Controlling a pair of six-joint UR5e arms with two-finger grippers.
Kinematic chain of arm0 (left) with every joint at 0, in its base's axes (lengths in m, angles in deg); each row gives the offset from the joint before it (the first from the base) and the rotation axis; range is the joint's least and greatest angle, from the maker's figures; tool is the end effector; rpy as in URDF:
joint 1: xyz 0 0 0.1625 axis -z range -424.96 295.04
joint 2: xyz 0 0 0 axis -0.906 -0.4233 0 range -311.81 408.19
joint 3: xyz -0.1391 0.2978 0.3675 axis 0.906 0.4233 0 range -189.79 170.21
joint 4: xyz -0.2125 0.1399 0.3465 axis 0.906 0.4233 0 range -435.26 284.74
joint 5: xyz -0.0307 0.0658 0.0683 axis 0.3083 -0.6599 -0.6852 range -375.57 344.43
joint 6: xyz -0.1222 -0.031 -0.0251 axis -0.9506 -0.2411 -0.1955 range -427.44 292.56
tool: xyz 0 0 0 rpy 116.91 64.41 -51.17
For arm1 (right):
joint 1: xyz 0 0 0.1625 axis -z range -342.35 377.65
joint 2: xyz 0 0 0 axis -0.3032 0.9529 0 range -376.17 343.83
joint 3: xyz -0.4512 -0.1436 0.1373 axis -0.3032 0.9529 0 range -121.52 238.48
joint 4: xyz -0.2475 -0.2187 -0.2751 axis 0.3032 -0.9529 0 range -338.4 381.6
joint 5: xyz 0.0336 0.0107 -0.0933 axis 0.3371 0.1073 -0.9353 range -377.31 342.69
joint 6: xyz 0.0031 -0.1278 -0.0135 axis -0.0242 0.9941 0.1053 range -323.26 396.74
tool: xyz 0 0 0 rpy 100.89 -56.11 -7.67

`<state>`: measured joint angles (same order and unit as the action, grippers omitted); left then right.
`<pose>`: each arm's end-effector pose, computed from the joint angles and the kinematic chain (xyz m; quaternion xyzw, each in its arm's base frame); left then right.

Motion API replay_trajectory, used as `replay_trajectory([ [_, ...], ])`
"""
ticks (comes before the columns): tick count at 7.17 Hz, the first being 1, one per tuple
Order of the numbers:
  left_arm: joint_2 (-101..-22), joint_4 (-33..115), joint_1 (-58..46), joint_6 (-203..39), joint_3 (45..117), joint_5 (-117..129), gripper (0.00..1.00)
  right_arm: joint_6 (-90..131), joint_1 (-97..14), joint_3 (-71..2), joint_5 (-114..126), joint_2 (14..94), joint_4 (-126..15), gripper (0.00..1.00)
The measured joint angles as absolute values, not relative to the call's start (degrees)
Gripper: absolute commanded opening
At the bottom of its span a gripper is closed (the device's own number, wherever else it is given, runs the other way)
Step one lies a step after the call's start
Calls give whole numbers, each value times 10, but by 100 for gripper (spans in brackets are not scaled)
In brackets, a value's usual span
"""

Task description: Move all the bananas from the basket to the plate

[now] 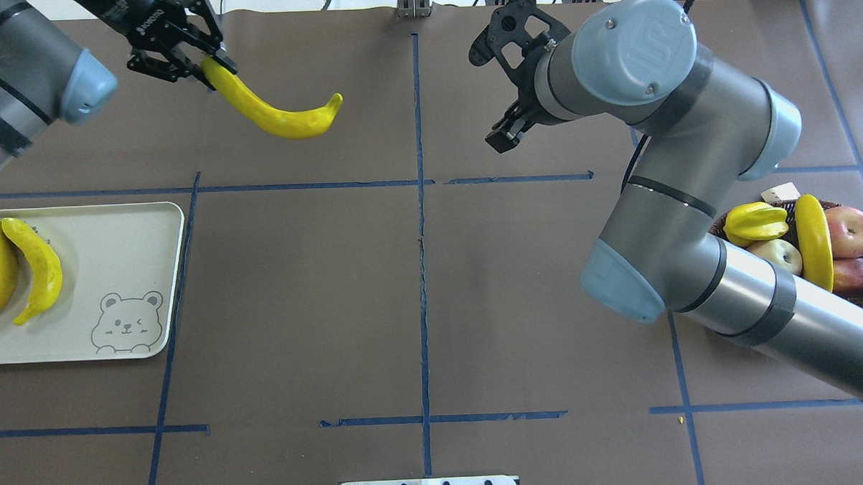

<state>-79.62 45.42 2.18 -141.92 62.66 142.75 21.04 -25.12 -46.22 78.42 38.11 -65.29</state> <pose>0.2924 -0.7290 0.3630 -0.1456 0.6020 -0.1077 0.7777 -0.4396 -0.5708 0.2436 0.3605 -0.2729 -0.2640 0.8520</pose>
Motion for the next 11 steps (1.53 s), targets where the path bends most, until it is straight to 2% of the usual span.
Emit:
replay_trajectory([
  [3,-709,454,57,-1277,651,1463,0,210,-329,-455,874,407,-675,99],
  [9,-529,453,75,-957,653,1457,0,209,-345,-444,894,413,-673,99],
  [10,-503,453,73,-918,662,1451,7,209,-345,-444,894,415,-672,99],
  [11,-485,453,70,-901,675,1439,40,209,-345,-444,894,417,-672,99],
])
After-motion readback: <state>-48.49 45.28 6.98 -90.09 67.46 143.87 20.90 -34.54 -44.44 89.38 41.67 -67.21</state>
